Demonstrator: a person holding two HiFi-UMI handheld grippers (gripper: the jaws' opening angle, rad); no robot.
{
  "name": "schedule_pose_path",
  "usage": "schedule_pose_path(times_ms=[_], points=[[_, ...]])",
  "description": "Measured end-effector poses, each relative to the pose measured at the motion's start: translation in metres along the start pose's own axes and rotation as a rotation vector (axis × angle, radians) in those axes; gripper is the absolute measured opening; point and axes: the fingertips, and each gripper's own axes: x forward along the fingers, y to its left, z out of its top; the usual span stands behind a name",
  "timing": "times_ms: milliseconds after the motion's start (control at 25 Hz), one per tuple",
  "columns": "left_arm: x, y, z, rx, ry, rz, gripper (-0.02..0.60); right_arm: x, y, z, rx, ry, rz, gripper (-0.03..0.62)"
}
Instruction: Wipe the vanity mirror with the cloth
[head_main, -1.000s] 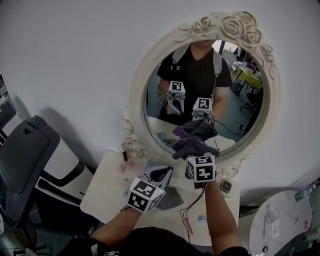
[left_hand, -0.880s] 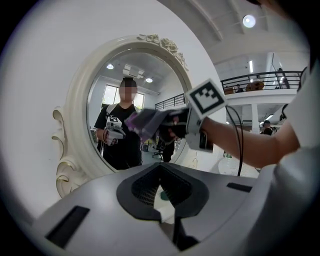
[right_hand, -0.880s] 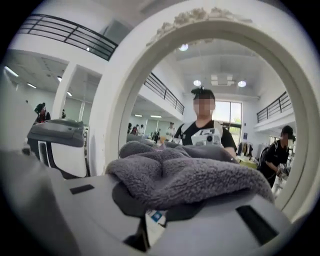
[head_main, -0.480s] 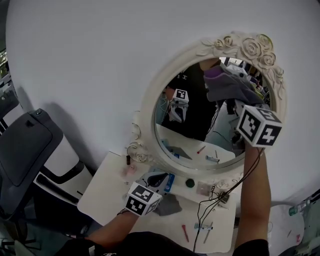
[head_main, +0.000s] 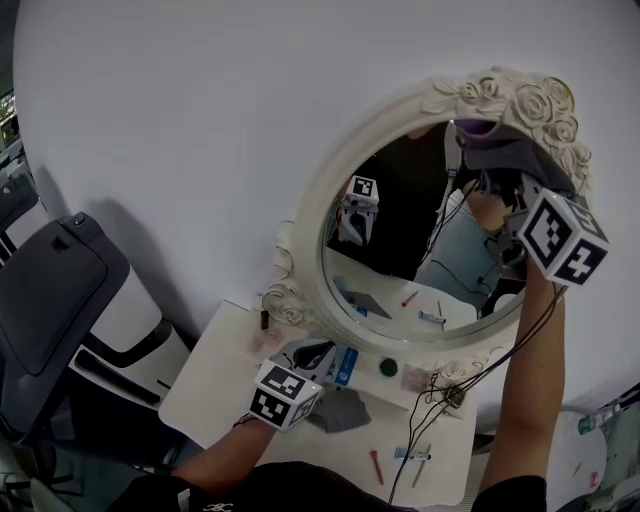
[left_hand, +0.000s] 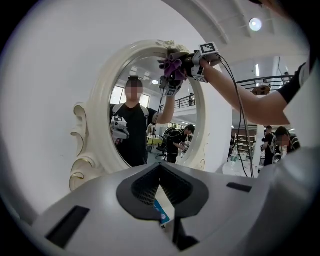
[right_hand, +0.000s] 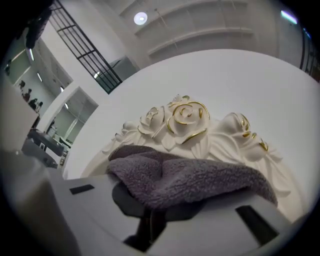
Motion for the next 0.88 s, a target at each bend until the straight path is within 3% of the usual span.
schedule_pose_path(times_ms=[120,280,520,720,880], points=[[0.008,-0.003,-0.008,-0.008,0.021,-0.022,0.0,-0.001,0.0,-0.005,-0.038,-0.07,-0.044,0.028],[0.02,-0.004,-0.016,-0.018,0.041,-0.048,0.0,-0.004,0.001,-0.005,0.05,-0.118,-0.003,0.028],[0.035,-0.007,-0.022,-0.024,0.062,-0.072,0.0,-0.006,0.005,-0.01,0.045,-0.161,0.012,0.028],[0.043,-0.011,-0.021,-0.014,0.066,-0.086,0.0,-0.011,0.01,-0.025,0.154,-0.138,0.068,0.028],[0.047,-0.019,-0.021,0.002,0.073,-0.103,0.0,-0.015,0.018,-0.042,0.147,-0.104,0.091,0.028]])
